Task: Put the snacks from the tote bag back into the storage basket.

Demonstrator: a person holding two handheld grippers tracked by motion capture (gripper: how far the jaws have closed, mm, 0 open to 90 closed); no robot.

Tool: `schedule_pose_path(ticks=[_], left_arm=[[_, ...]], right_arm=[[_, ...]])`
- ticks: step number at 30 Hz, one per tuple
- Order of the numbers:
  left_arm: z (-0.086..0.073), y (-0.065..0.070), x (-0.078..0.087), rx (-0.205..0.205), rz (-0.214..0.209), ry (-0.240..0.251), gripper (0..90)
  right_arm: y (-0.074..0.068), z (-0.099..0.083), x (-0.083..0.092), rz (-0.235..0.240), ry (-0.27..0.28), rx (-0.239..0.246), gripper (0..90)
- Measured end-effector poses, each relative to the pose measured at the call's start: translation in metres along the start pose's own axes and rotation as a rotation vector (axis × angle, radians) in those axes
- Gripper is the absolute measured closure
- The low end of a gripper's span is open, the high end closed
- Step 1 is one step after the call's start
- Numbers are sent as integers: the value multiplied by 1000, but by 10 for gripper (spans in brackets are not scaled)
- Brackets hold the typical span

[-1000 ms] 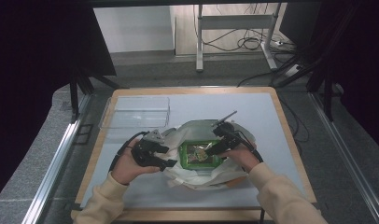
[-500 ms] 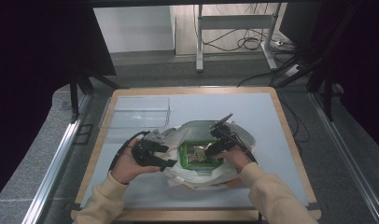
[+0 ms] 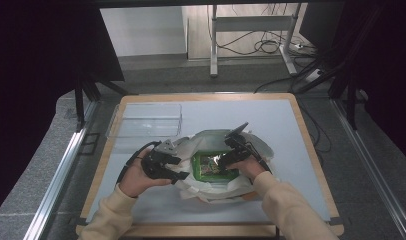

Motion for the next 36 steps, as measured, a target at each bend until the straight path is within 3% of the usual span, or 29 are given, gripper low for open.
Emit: schedule_pose_path(ticks=[4,7,10,16,23,36], left_arm=[[-1,0,0,0,3,0,395],[-1,0,0,1,2,2,399],[-1,0,-1,-2,1,-3,400],[-1,-1,-1,0,0,-2,401],[-2,-1,-3,-5,11,-10,397],[-3,-2,-3,0,4,-9,397]], right_arm=[[-2,0,1,14,21,24,379],[-5,-1,1,54,31,48,498],[-6,0,1,94,26,34,602],[-3,3,5,121,46,13,795],[-3,3,8,140,54,16,849],[-4,1,23,184,89,27,862]])
Point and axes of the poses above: each handheld gripper's, and its own axes: x roughly backward along the jaws, z roughly out of its top, y roughly to its right, the point moved 8 cm from there along -x, roughly forward along the jaws, and after that the axes turned 4 degrees about -x, right-handed, at the moved point
